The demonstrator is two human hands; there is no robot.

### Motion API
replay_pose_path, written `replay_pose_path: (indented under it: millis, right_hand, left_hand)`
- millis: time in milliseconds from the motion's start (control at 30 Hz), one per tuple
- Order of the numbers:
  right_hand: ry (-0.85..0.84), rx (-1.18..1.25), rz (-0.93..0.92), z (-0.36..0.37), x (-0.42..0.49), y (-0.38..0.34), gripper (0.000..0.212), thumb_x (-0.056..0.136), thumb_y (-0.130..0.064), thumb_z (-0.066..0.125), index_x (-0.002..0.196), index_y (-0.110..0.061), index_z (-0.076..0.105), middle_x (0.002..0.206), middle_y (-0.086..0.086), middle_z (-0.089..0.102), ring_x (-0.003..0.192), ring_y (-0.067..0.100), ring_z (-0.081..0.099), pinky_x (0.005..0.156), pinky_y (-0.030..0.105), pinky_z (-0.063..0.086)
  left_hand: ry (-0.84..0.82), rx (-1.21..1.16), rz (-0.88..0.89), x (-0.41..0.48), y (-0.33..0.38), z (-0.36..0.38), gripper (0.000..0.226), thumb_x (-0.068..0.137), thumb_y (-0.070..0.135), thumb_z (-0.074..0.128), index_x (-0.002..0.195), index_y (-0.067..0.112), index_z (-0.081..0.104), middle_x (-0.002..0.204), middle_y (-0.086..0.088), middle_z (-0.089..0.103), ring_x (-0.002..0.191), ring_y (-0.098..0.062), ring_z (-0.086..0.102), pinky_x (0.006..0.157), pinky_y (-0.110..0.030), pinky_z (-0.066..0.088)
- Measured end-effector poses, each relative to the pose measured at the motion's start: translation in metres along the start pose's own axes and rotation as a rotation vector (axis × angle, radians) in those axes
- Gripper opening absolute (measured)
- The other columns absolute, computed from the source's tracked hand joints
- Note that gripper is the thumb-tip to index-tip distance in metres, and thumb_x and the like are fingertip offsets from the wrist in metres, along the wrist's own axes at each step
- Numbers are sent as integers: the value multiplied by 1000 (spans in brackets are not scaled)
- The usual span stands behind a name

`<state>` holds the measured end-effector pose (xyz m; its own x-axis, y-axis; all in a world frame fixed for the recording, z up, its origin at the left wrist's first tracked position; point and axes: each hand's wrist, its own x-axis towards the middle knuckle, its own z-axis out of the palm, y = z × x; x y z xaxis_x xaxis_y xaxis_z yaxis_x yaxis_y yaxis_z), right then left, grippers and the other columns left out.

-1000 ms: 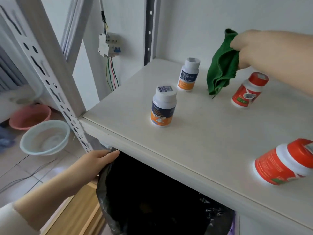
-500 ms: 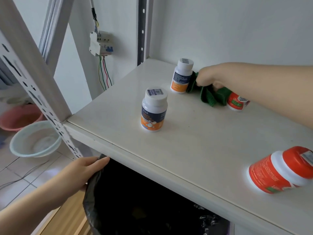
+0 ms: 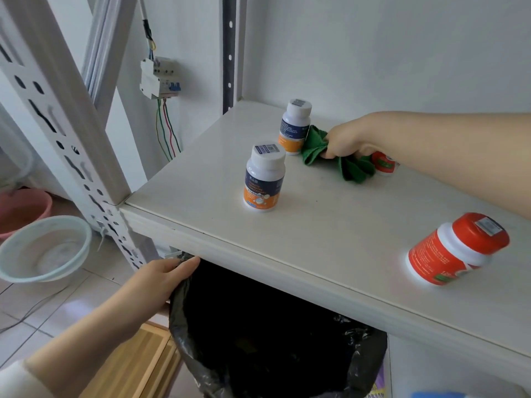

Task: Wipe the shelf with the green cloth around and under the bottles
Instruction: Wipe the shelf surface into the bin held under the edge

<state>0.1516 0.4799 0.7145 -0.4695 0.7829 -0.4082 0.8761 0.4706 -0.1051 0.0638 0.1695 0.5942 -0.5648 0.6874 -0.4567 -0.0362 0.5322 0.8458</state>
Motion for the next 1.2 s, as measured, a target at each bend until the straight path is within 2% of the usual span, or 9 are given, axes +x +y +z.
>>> replay_pose_path:
  millis: [167,433,600,733,800,933,1000,1067,1200]
  right_hand:
    - [-33,-2,-11,1,-10,0,44,95,-18,46,137,-7,37,145,13,34,129,31,36,101,37,35]
    - [-66,-4,-22,9,-34,-9,41,96,-14,43,136,-7,38,142,15,37,126,33,40,100,40,39]
    - [-71,4,-6,17,-54,-17,42,97,-14,41,138,-6,34,145,16,35,128,34,39,104,43,40]
    - [-56,-15,5,27,-72,-21,46,98,-14,36,142,-6,27,148,18,30,131,38,36,104,46,39]
    - [-43,-16,11,33,-81,-23,45,98,-14,34,142,-5,27,146,20,31,128,39,40,102,46,41]
    - [-7,-7,-9,45,-102,-24,40,98,-14,33,136,-2,36,136,19,43,112,36,51,92,41,47]
    - [3,-18,-7,52,-112,-23,38,96,-13,31,129,3,43,118,21,52,94,33,54,77,37,51]
    - [12,-22,-11,60,-125,-22,36,94,-11,31,121,6,49,101,22,55,80,30,49,62,31,42]
    - [49,-8,-59,73,-159,-20,30,92,-7,34,113,2,54,97,20,57,76,26,48,58,26,37]
  left_hand:
    - [9,22,35,2,-4,0,29,90,38,49,80,20,69,68,6,75,62,-12,71,51,-22,53]
    - [10,20,55,4,-9,2,28,89,41,51,86,22,70,80,-1,76,75,-20,72,64,-32,57]
    - [-16,-10,64,4,-9,6,29,90,39,50,92,17,69,84,-4,75,74,-20,72,56,-26,56]
    - [-21,-29,73,4,-10,7,28,90,38,50,94,17,68,88,-6,74,79,-23,71,62,-29,56]
    - [-22,-37,74,5,-11,7,28,91,37,50,96,16,68,91,-8,73,80,-25,70,59,-28,55]
    - [-26,-58,79,3,-10,9,25,91,37,50,94,17,66,89,-7,71,78,-23,68,51,-24,53]
    - [-28,-65,79,1,-10,10,23,91,36,50,88,19,64,86,-5,69,77,-22,66,48,-23,53]
    - [-37,-64,82,-2,-10,12,24,91,36,50,83,17,64,84,-7,67,75,-23,65,46,-22,53]
    - [-50,-62,96,-10,-11,17,28,92,34,49,75,17,62,76,-6,65,68,-22,64,41,-21,52]
